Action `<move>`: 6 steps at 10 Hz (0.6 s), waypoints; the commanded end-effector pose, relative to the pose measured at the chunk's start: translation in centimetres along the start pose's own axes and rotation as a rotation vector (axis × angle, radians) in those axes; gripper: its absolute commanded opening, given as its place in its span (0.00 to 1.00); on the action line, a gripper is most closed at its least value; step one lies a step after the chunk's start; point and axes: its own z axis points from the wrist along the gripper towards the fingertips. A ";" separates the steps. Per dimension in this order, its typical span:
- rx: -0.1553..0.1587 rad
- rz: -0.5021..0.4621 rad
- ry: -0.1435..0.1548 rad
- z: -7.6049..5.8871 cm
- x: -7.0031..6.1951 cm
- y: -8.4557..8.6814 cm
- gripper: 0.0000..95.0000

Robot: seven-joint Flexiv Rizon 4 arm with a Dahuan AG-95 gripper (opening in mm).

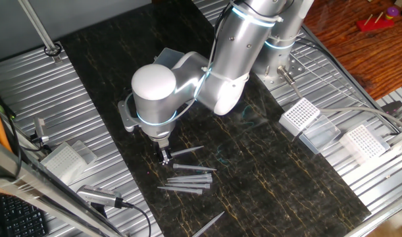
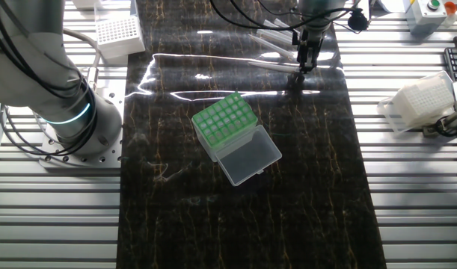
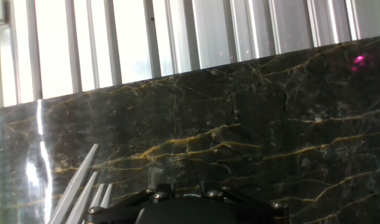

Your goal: Insert a large pipette tip into the holder for large pipette tips

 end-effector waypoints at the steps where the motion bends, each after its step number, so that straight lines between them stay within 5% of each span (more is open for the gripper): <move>1: 0.002 0.000 -0.002 0.0 0.0 0.0 0.20; 6: 0.001 -0.009 0.001 0.0 0.0 0.0 0.20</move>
